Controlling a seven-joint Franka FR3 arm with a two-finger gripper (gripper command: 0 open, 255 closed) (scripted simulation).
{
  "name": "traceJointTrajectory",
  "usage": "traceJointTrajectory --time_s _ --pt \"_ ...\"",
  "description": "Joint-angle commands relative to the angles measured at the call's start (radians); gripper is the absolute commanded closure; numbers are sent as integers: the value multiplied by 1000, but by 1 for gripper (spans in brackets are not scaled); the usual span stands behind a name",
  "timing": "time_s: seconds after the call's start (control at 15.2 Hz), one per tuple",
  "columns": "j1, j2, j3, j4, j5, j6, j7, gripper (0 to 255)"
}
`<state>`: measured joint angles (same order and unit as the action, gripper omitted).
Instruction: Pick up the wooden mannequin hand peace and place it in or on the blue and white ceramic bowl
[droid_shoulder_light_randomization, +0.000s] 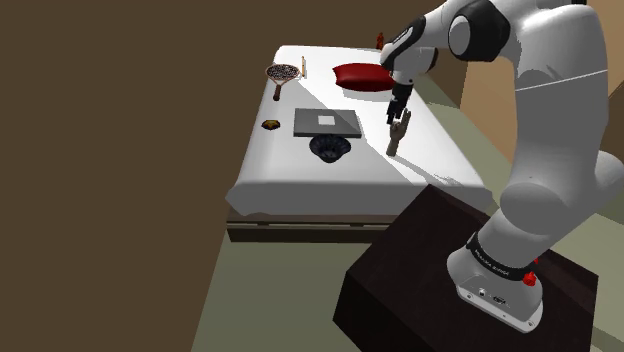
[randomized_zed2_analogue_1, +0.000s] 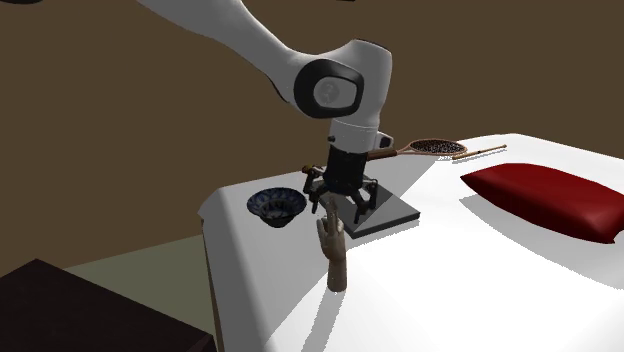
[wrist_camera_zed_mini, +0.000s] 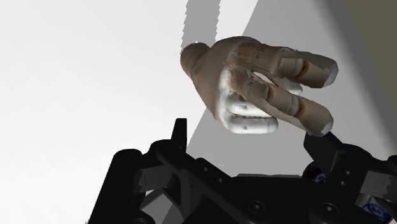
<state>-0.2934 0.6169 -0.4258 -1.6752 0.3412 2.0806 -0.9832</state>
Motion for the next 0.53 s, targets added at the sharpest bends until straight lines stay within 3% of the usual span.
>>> traceJointTrajectory --time_s 0.0,0.46 --pt "-3 14 5 -7 8 20 -7 0" --pt "-5 30 11 -19 17 46 -12 0"
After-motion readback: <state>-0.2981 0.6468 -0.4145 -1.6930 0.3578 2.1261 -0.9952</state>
